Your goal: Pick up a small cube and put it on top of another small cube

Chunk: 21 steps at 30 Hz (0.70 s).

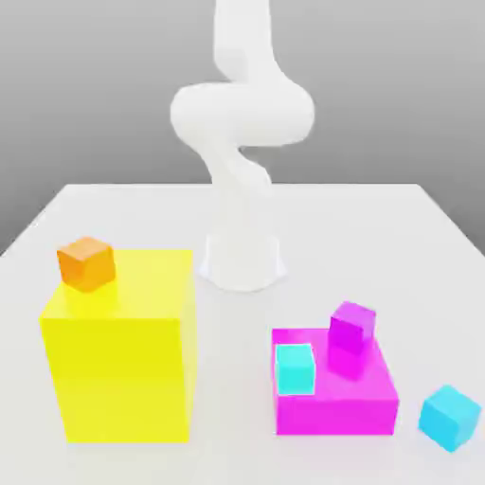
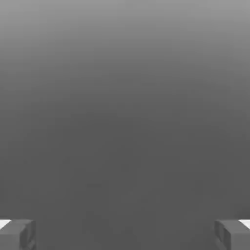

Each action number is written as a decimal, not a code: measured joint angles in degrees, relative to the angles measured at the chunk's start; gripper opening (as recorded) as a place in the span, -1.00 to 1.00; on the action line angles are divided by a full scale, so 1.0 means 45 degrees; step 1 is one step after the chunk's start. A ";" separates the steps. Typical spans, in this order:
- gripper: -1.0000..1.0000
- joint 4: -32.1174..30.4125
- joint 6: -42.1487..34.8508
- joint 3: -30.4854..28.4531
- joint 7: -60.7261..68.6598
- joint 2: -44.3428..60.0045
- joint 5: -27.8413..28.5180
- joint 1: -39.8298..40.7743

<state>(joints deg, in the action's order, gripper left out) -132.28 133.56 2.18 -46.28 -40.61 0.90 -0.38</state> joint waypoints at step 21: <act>0.00 -0.0928 0.3311 0.3269 -0.1329 0.9768 0.2370 -0.1914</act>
<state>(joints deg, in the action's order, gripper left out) -136.45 148.46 16.89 -52.26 3.34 11.57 -9.00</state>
